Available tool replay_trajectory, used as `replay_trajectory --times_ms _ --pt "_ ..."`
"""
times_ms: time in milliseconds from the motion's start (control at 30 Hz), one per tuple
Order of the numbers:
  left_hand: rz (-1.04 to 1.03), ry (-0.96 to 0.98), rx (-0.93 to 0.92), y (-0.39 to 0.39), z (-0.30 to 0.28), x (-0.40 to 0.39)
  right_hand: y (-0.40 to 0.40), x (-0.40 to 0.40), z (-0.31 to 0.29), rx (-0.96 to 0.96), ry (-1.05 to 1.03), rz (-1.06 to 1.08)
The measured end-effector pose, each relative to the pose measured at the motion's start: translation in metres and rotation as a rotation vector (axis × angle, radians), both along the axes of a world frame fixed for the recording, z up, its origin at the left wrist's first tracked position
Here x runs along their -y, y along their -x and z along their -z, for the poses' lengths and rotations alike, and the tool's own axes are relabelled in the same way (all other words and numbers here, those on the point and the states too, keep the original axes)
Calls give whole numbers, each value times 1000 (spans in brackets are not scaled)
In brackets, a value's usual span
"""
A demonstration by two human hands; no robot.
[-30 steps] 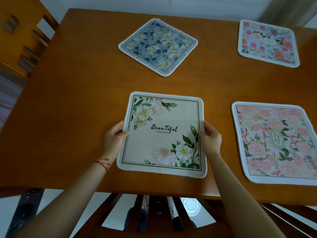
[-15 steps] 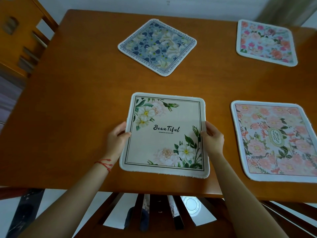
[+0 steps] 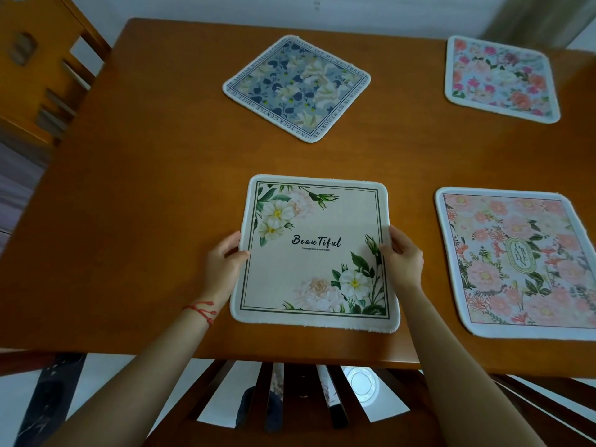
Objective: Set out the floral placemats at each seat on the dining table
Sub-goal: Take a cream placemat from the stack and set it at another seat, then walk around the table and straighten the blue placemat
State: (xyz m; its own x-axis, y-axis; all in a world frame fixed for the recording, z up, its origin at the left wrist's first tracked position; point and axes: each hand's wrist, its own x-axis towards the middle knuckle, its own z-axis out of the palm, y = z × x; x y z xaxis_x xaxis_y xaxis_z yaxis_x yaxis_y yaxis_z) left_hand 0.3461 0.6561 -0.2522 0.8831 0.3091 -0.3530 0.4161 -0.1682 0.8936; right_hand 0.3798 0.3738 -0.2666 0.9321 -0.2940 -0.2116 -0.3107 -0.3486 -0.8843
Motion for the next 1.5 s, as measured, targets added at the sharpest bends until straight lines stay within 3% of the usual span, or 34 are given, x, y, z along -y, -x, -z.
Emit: replay_trajectory --times_ms 300,467,667,900,1200,1500 --pt "44 -50 -41 3 8 -3 5 -3 -7 37 28 -19" --pt "175 -241 5 9 0 3 13 -8 -8 -64 76 20" --pt "409 -484 42 15 -4 4 27 -21 -25 -50 341 -213" --pt "549 -734 87 33 -18 -9 51 -40 -40 -23 482 -294" --pt "371 -876 15 82 -51 -31 66 -76 -71 159 626 -561" --pt "45 -879 -33 167 -79 -59 88 -131 -105 307 530 -867"
